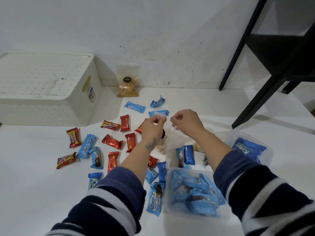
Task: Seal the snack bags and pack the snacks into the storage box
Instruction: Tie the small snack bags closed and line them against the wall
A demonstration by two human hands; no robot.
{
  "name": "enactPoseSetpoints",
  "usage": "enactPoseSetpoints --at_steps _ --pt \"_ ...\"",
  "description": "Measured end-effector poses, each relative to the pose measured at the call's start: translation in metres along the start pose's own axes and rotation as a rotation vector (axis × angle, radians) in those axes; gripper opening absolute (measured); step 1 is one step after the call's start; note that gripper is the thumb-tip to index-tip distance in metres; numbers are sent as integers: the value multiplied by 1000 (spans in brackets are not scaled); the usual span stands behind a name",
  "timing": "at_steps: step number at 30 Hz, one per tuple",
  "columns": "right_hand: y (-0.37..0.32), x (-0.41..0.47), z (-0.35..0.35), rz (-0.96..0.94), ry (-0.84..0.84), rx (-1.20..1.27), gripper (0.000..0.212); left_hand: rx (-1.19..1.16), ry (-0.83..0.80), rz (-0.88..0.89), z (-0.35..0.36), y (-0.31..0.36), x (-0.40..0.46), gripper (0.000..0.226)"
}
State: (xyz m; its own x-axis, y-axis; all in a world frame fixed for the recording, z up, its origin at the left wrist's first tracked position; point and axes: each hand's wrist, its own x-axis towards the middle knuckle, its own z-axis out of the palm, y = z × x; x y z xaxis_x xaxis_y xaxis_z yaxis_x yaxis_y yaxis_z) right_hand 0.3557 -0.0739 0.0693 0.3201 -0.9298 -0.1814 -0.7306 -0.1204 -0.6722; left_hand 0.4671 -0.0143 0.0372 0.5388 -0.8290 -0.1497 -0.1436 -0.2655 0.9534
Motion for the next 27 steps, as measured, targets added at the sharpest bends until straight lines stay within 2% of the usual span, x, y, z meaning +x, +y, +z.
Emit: enactPoseSetpoints --at_steps 3,6,8,12,16,19,21,23,27 --pt "2 5 5 20 3 -64 22 19 -20 -9 1 -2 -1 20" --pt "2 8 9 -4 -6 -48 16 148 37 130 -1 -17 -2 16" --pt "4 12 7 -30 -35 60 14 270 73 180 -9 -38 -4 33" --pt "7 13 5 -42 16 236 12 310 -142 105 -23 -75 -8 56" --pt "19 0 23 -23 69 308 40 440 -97 97 -20 -79 -5 65" --pt "29 -4 43 74 -81 247 47 474 -82 119 -17 -77 -2 64" --pt "28 -2 53 113 -119 267 57 433 -77 107 -16 -75 0 65" --pt "21 7 56 57 -59 240 64 391 -42 131 -16 -68 9 63" --pt "-13 55 46 -85 93 180 66 347 39 310 -21 -41 58 54"
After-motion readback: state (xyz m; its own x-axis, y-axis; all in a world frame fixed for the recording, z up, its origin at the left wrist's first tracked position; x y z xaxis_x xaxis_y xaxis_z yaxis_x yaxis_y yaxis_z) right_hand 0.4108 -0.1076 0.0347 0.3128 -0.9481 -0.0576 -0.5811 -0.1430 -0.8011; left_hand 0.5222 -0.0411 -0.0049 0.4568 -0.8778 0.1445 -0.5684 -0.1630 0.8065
